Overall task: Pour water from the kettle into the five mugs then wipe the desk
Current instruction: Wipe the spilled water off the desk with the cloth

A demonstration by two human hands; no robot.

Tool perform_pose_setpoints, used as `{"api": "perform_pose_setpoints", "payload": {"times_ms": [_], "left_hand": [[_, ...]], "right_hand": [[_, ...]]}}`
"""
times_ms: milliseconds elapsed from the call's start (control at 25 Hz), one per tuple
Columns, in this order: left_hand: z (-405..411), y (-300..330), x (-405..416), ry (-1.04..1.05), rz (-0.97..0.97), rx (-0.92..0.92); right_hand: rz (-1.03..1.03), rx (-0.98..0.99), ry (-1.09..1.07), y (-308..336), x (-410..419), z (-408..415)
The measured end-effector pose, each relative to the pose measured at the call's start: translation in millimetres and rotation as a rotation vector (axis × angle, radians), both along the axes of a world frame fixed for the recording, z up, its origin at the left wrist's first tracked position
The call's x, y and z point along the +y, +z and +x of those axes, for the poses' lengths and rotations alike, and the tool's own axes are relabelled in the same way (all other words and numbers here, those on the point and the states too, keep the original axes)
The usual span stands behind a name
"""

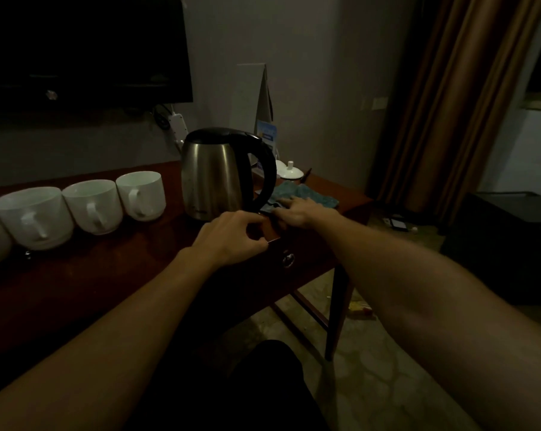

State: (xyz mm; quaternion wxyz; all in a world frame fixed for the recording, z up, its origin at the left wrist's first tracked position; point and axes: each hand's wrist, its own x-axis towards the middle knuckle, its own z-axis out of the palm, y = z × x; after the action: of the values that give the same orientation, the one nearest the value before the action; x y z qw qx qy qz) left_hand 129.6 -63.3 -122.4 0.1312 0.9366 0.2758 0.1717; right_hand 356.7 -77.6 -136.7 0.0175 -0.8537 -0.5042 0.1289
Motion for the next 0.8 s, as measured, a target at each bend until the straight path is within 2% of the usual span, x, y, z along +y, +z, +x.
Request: {"api": "perform_pose_setpoints", "payload": {"times_ms": [80, 240, 280, 440, 600, 800], "left_hand": [[5.0, -2.4, -6.3, -0.002, 0.025, -0.007], [20.6, -8.5, -9.3, 0.016, 0.082, 0.045], [25.2, -10.7, -8.2, 0.028, 0.109, 0.077], [46.6, -16.8, -3.3, 0.084, 0.226, 0.129], [65.6, -26.5, -6.2, 0.128, 0.345, 0.127], [54.4, -26.2, -13.4, 0.122, 0.403, 0.08]], "right_hand": [[-0.008, 0.046, 0.038, 0.9, -7.4, -11.9], [0.083, 0.33, 0.125, 24.2, -33.3, -12.8], [0.096, 0.343, 0.141, 26.9, -41.0, -6.0], [0.067, -0.071, 0.301, 13.0, -62.3, 11.0], [0.168, -0.078, 0.401, 8.6, -70.7, 3.4], [0.215, -0.127, 0.279, 13.7, -86.9, -24.7]]}}
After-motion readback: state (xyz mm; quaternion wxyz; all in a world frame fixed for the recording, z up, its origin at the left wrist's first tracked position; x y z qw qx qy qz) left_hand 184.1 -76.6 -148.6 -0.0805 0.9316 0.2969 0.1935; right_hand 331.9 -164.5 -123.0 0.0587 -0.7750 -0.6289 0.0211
